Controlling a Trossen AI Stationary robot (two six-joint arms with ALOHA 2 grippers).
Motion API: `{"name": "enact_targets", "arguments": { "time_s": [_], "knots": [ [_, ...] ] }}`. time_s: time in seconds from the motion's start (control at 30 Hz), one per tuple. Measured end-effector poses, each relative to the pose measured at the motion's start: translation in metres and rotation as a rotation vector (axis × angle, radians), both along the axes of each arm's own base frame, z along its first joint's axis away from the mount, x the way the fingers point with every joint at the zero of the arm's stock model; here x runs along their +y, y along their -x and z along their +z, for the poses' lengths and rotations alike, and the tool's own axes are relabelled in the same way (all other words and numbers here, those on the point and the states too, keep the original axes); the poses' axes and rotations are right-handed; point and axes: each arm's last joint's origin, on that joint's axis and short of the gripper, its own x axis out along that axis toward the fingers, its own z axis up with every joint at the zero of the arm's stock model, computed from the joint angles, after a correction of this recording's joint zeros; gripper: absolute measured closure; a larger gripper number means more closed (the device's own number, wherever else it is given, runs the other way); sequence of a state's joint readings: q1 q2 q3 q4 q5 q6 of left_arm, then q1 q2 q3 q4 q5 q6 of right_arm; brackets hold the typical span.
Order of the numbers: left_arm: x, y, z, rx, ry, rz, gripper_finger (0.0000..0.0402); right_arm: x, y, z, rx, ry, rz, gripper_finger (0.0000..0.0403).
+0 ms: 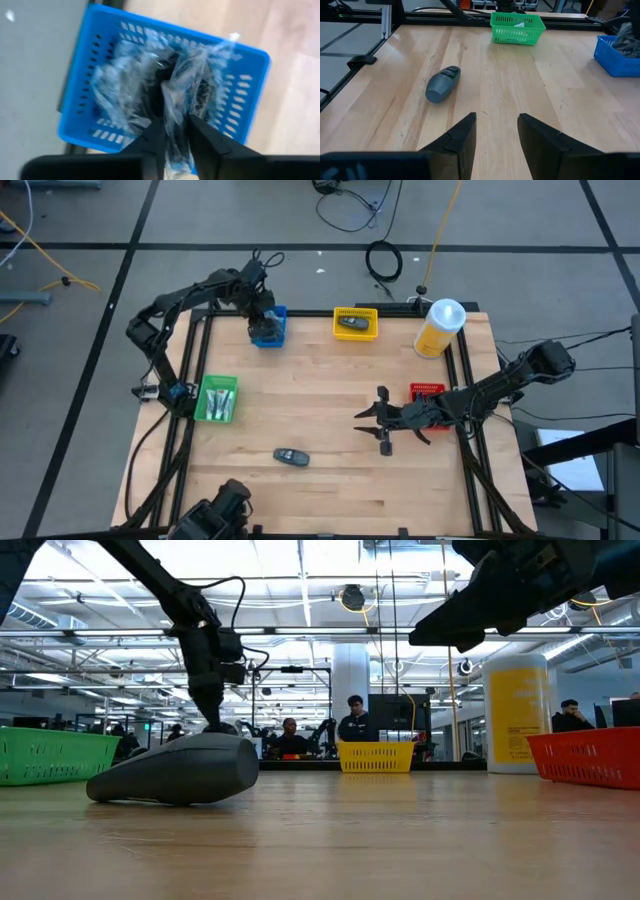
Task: Pick & Place Travel size toiletries
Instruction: Put the black hairbrush into the blue bin
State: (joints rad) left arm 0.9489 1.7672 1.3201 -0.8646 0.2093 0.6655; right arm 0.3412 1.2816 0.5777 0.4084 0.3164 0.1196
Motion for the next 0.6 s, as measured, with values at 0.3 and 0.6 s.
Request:
{"name": "enact_targets", "arguments": {
  "time_s": [0.3, 0.6],
  "knots": [
    [0.014, -0.003, 0.007, -0.009, -0.187, 0.065, 0.0197, 0.000, 0.000, 0.000, 0.002, 0.001, 0.000, 0.0268],
    [-0.011, -0.003, 0.043, -0.197, -0.120, 0.052, 0.0189, 0.000, 0.000, 0.000, 0.003, 0.002, 0.002, 0.0268]
  ]
}}
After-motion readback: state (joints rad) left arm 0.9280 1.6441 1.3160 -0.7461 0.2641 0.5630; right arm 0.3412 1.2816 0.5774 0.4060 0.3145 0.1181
